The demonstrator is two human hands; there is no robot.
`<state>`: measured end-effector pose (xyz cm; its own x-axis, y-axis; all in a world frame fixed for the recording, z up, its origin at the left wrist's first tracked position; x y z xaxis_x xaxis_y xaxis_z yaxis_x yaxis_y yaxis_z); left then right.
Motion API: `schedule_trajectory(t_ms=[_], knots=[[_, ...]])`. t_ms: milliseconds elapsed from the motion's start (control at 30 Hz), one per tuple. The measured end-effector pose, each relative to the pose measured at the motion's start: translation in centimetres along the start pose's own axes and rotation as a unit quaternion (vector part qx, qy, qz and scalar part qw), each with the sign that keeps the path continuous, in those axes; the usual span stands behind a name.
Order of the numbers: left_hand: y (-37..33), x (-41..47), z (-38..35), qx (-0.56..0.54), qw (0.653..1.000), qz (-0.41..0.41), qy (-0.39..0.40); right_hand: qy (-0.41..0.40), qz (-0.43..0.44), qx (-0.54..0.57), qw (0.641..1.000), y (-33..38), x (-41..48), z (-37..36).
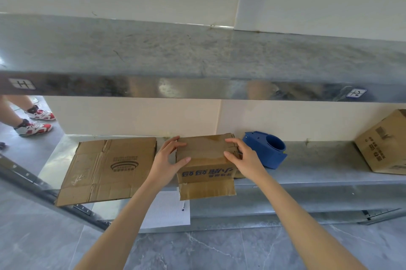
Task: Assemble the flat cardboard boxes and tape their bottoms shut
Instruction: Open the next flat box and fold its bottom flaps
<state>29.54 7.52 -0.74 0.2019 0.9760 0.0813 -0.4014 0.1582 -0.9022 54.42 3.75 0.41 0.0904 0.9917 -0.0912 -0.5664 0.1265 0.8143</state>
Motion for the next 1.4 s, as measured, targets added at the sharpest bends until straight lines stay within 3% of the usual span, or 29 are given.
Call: schedule_trajectory(t_ms=[1100, 1200, 1400], knots=[[0.7, 3.5, -1.1, -0.052, 0.998, 0.007, 0.022, -0.008, -0.033, 0.0, 0.999, -0.6, 1.9, 0.5], [0.8, 3.6, -1.0, -0.056, 0.998, 0.009, 0.024, -0.021, -0.014, -0.024, 0.999, -0.2, 2.2, 0.3], [0.9, 3.6, -0.9, -0.044, 0.999, 0.011, 0.024, -0.053, 0.079, -0.193, 0.977, 1.7, 2.9, -1.0]])
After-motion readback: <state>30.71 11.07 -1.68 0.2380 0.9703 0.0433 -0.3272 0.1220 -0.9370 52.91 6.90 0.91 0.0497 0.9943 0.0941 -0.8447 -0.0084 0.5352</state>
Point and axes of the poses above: each hand's wrist, its own x-axis towards the middle knuckle, its own z-axis out of the back of the hand, y = z × x, the point moved 8 cm from there along x, towards the middle knuckle, and after that the axes turned 2 degrees about -y, right-handed, at the moved point
